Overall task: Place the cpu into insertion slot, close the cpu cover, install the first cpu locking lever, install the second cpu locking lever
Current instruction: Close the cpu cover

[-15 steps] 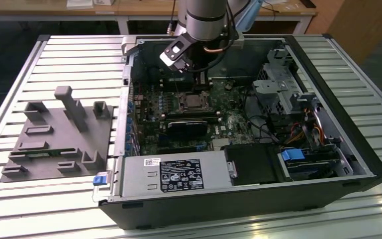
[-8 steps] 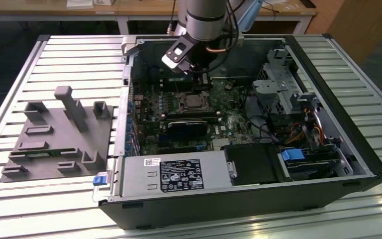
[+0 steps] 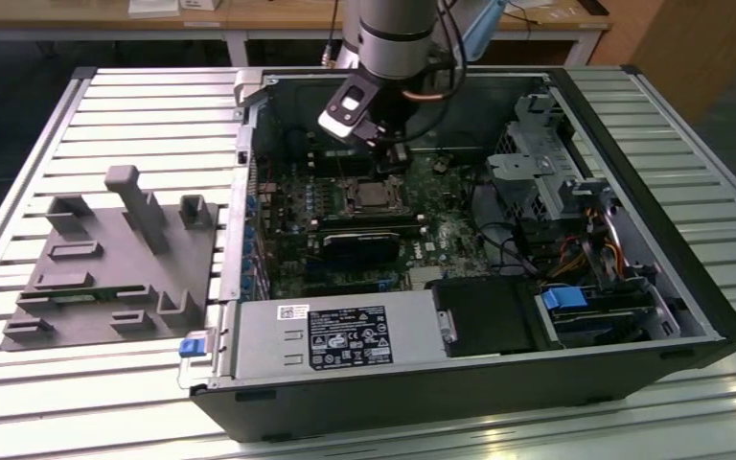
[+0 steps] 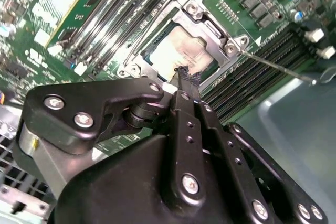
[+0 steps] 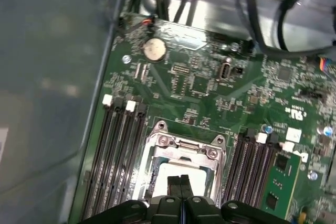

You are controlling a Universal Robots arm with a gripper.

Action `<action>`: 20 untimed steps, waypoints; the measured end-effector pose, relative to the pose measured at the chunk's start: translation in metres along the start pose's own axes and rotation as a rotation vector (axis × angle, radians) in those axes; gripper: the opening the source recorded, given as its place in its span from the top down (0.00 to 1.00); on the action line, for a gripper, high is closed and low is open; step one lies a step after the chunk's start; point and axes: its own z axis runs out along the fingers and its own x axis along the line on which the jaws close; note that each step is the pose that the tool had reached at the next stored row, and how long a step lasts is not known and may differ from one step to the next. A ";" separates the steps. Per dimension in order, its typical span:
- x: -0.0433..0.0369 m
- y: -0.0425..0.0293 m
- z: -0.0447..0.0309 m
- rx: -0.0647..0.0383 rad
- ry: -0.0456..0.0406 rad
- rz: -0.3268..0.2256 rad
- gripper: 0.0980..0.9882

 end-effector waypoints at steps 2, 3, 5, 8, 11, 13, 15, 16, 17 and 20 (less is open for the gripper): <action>0.0000 0.0000 0.0000 0.000 0.0000 -0.036 1.00; 0.0000 0.0000 0.0001 0.001 0.0001 -0.054 1.00; 0.0000 0.0000 0.0001 0.001 0.0001 -0.090 1.00; 0.0000 0.0000 0.0002 0.001 0.0002 -0.146 1.00; 0.0000 0.0000 0.0002 0.002 0.0003 -0.199 1.00; 0.0000 0.0000 0.0003 0.002 0.0003 -0.235 1.00; 0.0000 0.0000 0.0004 0.003 0.0004 -0.272 1.00; 0.0000 0.0000 0.0004 0.003 0.0005 -0.290 1.00; 0.0000 0.0000 0.0004 0.003 0.0005 -0.310 1.00; 0.0000 0.0000 0.0005 0.004 0.0006 -0.364 1.00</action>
